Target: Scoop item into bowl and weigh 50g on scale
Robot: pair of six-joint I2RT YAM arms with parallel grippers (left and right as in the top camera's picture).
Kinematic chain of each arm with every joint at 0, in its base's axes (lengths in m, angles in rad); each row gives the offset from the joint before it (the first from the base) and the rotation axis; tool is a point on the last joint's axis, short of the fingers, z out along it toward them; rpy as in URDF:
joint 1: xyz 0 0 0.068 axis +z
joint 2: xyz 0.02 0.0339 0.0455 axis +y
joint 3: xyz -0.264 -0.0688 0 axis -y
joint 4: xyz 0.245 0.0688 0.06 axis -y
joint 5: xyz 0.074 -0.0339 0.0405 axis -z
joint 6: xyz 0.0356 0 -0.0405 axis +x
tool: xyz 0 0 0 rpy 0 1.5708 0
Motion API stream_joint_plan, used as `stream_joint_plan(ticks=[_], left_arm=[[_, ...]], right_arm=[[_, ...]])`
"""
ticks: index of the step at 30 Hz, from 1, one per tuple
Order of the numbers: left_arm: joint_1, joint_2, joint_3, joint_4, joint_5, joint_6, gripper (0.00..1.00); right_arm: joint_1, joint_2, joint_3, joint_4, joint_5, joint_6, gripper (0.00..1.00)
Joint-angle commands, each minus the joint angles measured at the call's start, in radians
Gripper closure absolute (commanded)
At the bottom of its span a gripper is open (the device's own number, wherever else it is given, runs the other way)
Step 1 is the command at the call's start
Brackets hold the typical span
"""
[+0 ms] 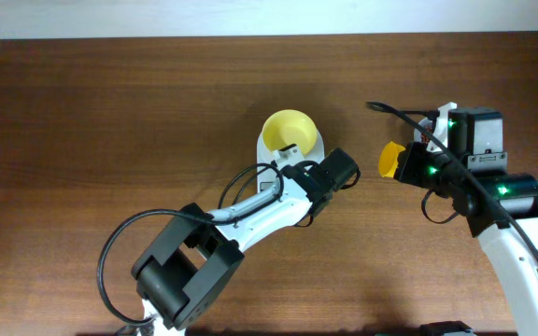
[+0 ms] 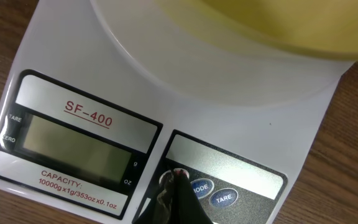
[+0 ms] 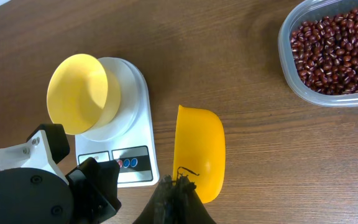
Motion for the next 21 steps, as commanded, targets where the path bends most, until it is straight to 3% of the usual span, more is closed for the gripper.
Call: stream_joint_plan(ticks=[1, 21], left_arm=[[-0.004, 0.024, -0.01, 0.003, -0.026, -0.01, 1.0], [-0.004, 0.035, -0.01, 0.024, -0.038, -0.01, 1.0]], right_arm=[[0.005, 0.002, 0.019, 0.0, 0.02, -0.01, 0.96], [0.005, 0.002, 0.019, -0.001, 0.02, -0.01, 0.96]])
